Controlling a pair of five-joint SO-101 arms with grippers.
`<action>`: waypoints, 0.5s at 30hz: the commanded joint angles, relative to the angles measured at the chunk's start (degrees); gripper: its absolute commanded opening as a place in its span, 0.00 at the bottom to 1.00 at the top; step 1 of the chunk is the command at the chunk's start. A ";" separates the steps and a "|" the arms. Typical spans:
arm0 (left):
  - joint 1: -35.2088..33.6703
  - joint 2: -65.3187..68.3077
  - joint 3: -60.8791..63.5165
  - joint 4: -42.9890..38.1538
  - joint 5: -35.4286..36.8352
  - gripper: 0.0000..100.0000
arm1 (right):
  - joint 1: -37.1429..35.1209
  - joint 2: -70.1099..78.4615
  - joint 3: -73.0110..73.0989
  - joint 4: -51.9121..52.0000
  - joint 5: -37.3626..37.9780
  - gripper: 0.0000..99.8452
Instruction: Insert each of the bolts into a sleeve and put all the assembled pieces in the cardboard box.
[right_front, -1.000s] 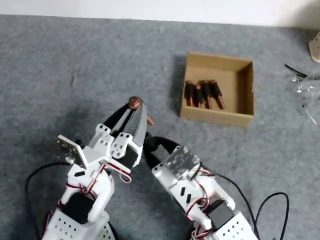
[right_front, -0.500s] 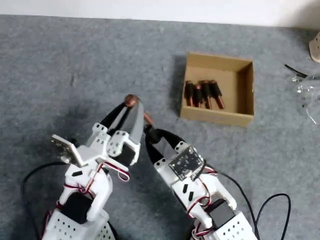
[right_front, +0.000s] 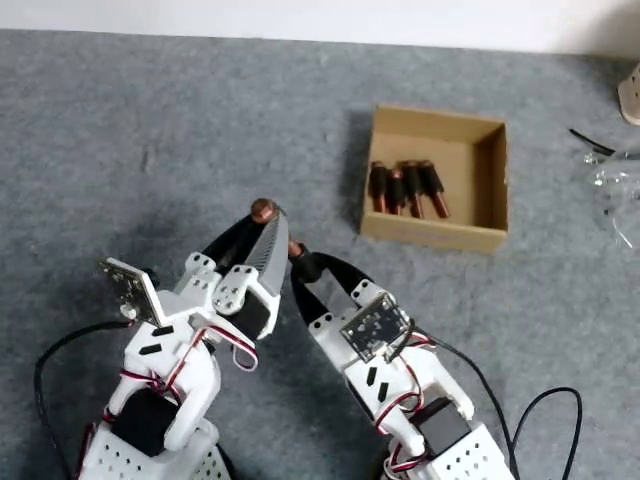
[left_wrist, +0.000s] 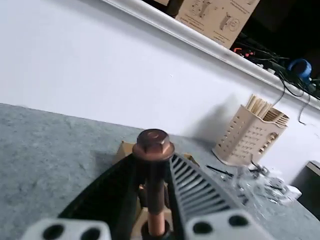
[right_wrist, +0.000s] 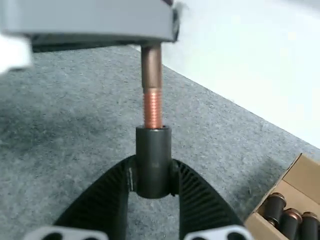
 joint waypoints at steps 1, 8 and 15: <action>5.76 0.31 0.48 -0.18 -0.44 0.01 | 0.75 -0.04 6.73 -2.07 0.44 0.01; 4.88 0.04 5.14 0.26 -2.64 0.01 | 1.27 -0.13 6.81 -1.89 0.53 0.01; 3.30 0.13 8.48 -0.09 -2.64 0.01 | 2.24 -0.57 6.73 -1.89 0.62 0.01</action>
